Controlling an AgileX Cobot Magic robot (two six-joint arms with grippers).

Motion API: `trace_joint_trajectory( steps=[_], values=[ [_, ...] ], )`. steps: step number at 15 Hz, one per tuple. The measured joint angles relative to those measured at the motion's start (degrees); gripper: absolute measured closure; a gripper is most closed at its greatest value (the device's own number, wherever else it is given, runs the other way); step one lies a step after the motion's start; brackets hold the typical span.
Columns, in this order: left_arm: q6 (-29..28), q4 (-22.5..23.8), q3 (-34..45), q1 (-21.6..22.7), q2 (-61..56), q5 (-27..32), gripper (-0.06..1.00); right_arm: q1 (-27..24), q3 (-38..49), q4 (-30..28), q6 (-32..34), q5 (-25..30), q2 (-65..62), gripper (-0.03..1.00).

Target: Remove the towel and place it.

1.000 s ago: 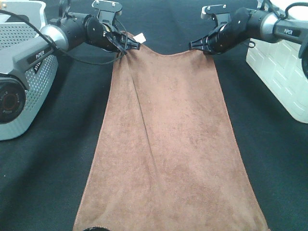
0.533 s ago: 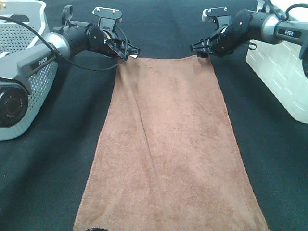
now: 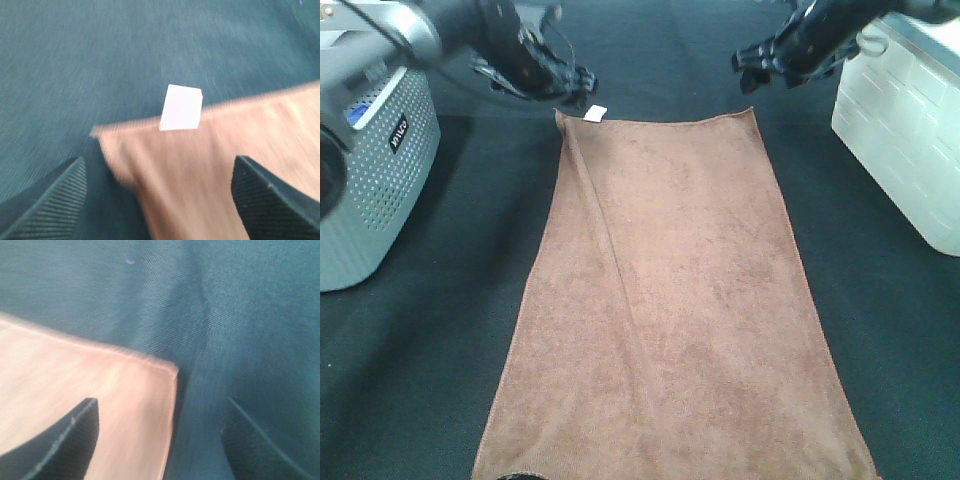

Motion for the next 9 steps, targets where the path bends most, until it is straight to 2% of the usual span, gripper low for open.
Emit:
trace_joint_trajectory(
  steps=[3, 4, 5, 7, 9],
  values=[
    [0.0, 0.3, -0.1, 0.0, -9.1, 16.6, 0.19, 0.0, 0.0, 0.0, 2.6, 17.5, -8.5, 0.29],
    [0.0, 1.1, -0.2, 0.0, -11.9, 20.7, 0.19, 0.0, 0.0, -0.5, 4.0, 23.1, -11.9, 0.29],
    [-0.2, 2.6, -0.2, 0.1, -14.7, 22.3, 0.19, 0.0, 0.0, -1.8, 5.5, 27.2, -14.9, 0.29],
    [-1.1, 3.6, -0.2, 2.1, -19.2, 22.6, 0.19, -1.1, 0.2, -3.8, 7.7, 29.3, -20.5, 0.29],
    [-2.2, 1.8, 0.0, 7.0, -22.9, 22.7, 0.19, -4.8, 3.5, -4.1, 9.5, 29.3, -26.2, 0.29]
  ],
)
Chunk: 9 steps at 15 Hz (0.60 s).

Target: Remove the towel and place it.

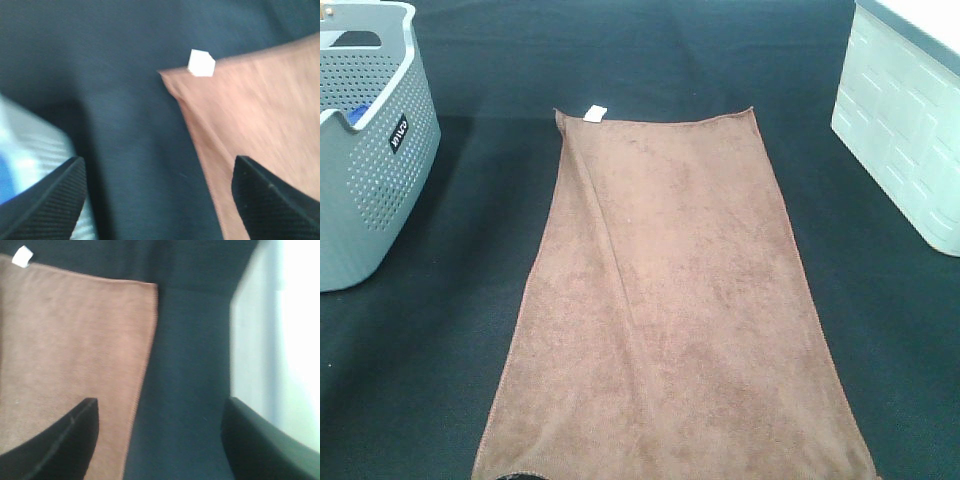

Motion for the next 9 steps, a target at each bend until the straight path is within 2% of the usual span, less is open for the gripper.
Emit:
trace_joint_trajectory(
  steps=[2, 3, 9],
  values=[
    [-0.3, -1.8, 4.8, 4.5, -4.2, 0.0, 0.19, -2.0, 8.0, -2.4, 0.6, 0.1, -7.7, 0.29],
    [-0.3, -2.2, 9.5, 5.3, -7.4, 0.1, 0.19, -1.9, 13.2, -3.6, 0.6, 0.1, -12.3, 0.29],
    [-0.9, -0.1, 50.3, 5.3, -34.1, -1.5, 0.19, -1.9, 48.6, -3.7, 2.5, 0.6, -46.0, 0.29]
  ],
)
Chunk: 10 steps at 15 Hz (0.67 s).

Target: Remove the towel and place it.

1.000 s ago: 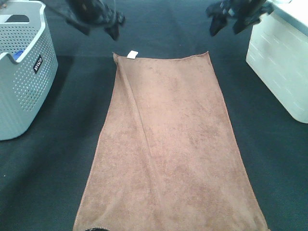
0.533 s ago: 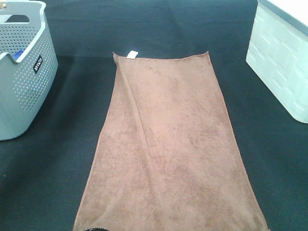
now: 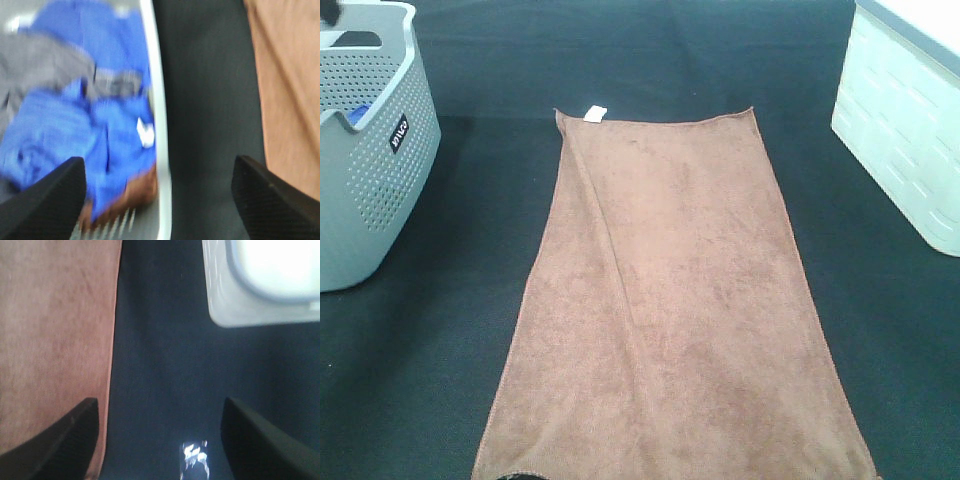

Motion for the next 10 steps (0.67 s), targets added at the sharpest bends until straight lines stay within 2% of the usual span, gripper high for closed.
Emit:
trace_joint_trajectory(
  steps=[2, 4, 8, 10],
  values=[
    [-1.5, 0.2, 12.5, 0.0, -11.7, -3.3, 0.19, 0.0, 10.0, 0.1, 1.1, 0.1, -12.0, 0.29],
    [-2.2, 0.3, 21.3, 0.0, -22.5, -5.7, 0.19, 0.0, 16.5, 0.1, 1.7, 0.1, -23.1, 0.29],
    [-3.0, 0.6, 36.6, 0.0, -44.1, -8.1, 0.19, 0.0, 24.2, 0.1, 1.7, 0.1, -43.9, 0.29],
    [-3.0, 2.9, 43.7, 0.0, -55.1, -8.5, 0.19, 0.0, 27.0, 0.1, 1.4, 0.2, -51.5, 0.29]
  ],
)
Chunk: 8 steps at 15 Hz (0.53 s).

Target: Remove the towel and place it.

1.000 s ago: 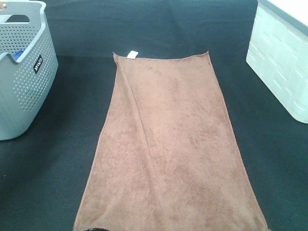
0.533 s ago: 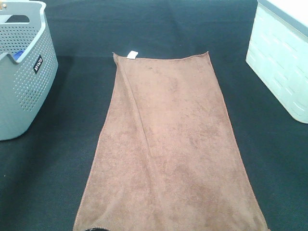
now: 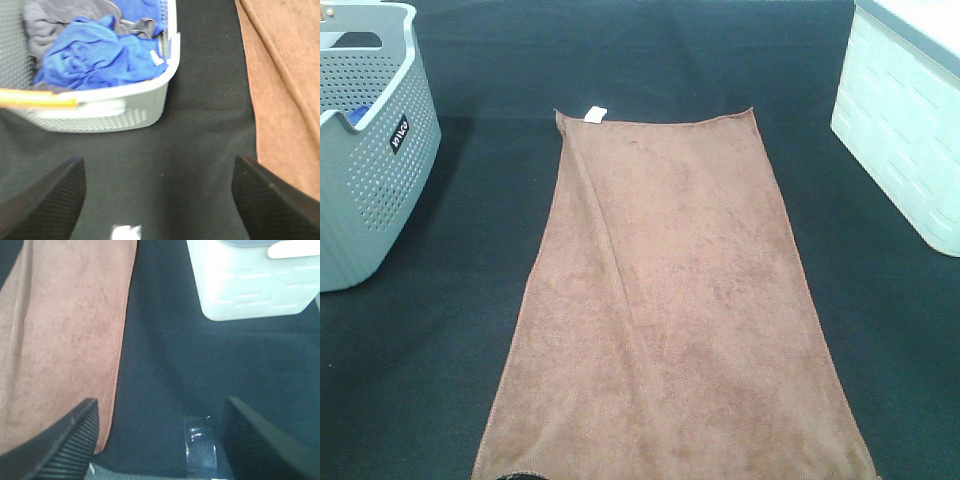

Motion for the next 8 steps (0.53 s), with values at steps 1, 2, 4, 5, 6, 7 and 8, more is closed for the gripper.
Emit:
trace_joint_trajectory(
  steps=[1, 2, 4, 5, 6, 7, 8],
  values=[
    [0.0, 1.6, 3.5, 0.0, -5.8, 0.0, 0.19, 0.0, 0.9, 0.0, 0.0, 0.0, -3.1, 0.29],
    [0.0, 2.6, 6.3, 0.0, -11.1, 0.1, 0.19, 0.0, 1.7, 0.0, -0.1, 0.0, -5.6, 0.29],
    [0.0, 3.3, 13.3, 0.0, -25.2, 2.6, 0.19, 0.0, 5.2, 0.0, -1.1, 0.0, -12.0, 0.29],
    [0.3, 2.9, 15.2, 0.0, -29.4, 3.8, 0.19, 0.0, 6.2, 0.0, -1.5, 0.0, -13.6, 0.29],
    [0.3, 2.9, 15.2, 0.0, -29.4, 3.8, 0.19, 0.0, 6.2, 0.0, -1.5, 0.0, -13.6, 0.29],
    [1.3, 2.3, 17.1, 0.0, -32.7, 4.2, 0.19, 0.0, 7.3, 0.0, -1.6, 0.0, -15.4, 0.29],
    [2.7, 1.8, 19.1, 0.0, -36.8, 4.1, 0.19, 0.0, 8.8, 0.0, -1.8, 0.1, -16.5, 0.29]
  ],
)
